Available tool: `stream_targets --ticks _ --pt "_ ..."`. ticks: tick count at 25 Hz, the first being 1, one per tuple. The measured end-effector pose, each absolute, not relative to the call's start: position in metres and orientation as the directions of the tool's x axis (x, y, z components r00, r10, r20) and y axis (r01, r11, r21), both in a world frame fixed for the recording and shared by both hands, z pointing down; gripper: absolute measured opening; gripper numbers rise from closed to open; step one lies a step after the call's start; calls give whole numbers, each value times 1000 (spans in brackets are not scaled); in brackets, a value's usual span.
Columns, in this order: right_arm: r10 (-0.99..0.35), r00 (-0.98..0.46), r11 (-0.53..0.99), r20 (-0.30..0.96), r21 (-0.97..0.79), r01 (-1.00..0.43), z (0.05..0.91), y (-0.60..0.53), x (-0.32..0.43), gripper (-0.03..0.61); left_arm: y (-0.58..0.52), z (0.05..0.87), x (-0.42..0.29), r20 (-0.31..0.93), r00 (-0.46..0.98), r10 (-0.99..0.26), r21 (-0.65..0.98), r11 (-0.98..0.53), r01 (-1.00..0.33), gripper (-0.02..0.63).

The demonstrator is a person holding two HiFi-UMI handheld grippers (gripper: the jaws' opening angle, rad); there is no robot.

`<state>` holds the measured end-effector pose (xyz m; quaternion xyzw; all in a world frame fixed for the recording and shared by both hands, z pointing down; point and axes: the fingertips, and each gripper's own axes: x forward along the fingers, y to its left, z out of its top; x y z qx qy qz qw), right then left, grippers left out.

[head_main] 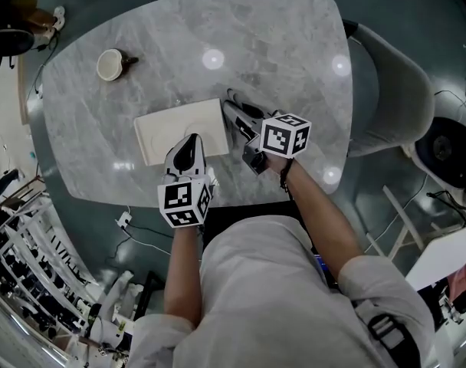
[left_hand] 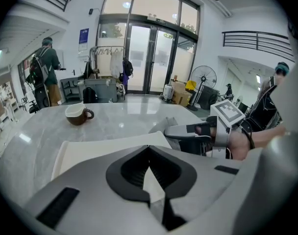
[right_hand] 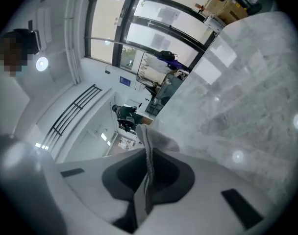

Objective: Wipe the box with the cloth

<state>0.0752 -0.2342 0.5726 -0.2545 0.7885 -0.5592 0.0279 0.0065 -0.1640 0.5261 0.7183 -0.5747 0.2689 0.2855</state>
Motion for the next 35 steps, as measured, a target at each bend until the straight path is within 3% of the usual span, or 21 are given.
stream_targets --ticks 8,17,35 --pt "-334 -839 376 429 -756 -536 603 -236 70 34 -163 530 8 722 160 -673 94 -134 -986 23" --pt "-274 -911 319 309 -864 -389 597 -222 68 34 -161 530 4 722 103 -685 81 -64 -995 23" --pt "-166 -955 472 246 -831 -296 573 -161 72 34 -125 539 10 712 162 -684 118 -111 -987 23"
